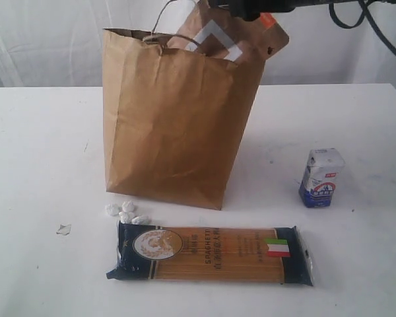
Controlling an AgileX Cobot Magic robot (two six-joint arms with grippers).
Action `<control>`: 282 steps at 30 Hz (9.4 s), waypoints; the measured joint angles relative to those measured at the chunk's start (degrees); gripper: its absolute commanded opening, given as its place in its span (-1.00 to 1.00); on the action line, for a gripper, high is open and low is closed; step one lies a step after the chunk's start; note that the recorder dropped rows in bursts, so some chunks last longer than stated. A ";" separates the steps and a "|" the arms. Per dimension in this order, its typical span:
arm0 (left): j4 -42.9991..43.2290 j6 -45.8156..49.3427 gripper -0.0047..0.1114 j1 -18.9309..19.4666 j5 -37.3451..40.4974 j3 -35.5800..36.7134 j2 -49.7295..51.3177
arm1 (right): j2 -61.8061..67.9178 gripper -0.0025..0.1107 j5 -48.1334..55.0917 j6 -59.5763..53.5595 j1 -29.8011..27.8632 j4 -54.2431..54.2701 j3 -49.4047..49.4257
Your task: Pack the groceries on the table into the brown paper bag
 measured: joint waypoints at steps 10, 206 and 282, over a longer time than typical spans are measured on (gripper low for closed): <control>0.00 0.00 -0.92 0.00 0.00 0.00 0.00 | -2.79 -0.96 9.12 4.70 0.00 -0.84 0.00; -18.67 27.23 -0.92 0.00 28.19 -48.89 34.90 | -40.59 -0.96 -15.40 79.45 -7.32 -81.76 29.00; -78.65 136.28 -0.92 -16.64 33.91 -38.84 71.92 | -54.21 -0.96 8.85 99.20 -7.41 -82.67 44.31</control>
